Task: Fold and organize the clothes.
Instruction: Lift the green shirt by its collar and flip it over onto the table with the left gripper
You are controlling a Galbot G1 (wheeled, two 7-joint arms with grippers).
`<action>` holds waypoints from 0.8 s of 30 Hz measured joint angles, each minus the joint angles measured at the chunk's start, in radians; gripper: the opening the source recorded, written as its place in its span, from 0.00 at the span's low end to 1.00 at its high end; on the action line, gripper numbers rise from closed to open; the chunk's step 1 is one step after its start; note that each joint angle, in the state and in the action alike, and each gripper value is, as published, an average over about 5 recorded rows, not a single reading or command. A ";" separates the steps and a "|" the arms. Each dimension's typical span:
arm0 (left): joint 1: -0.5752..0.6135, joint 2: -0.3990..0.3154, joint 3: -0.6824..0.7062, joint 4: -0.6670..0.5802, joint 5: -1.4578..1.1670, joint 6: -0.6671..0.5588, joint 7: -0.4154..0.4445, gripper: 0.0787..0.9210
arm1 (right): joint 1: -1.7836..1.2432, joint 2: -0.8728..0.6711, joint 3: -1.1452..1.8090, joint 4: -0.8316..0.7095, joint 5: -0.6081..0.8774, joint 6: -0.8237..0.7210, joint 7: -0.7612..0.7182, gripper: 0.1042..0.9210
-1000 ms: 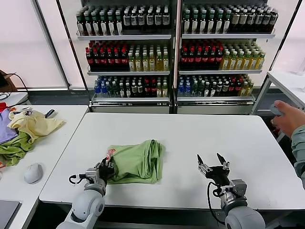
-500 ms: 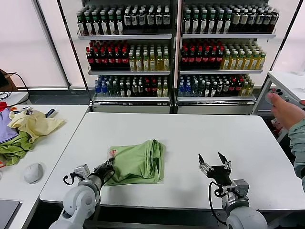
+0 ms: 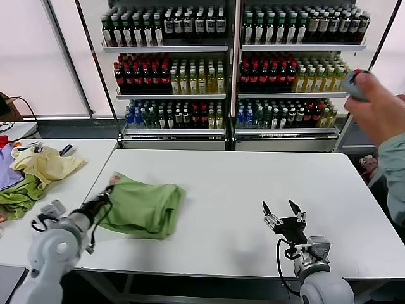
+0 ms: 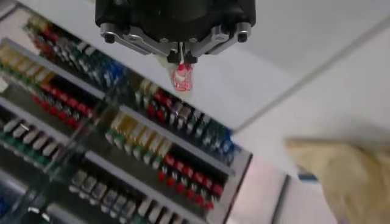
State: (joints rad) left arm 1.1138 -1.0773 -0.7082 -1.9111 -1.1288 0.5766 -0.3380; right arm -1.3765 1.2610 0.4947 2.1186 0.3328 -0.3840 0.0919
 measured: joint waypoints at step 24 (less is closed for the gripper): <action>-0.141 -0.236 0.488 0.059 0.496 -0.021 -0.005 0.02 | -0.025 0.034 0.033 0.016 -0.003 0.013 -0.003 0.88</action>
State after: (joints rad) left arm 0.9724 -1.3137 -0.2202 -1.8518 -0.6332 0.5552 -0.3435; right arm -1.4019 1.2950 0.5278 2.1349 0.3301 -0.3705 0.0890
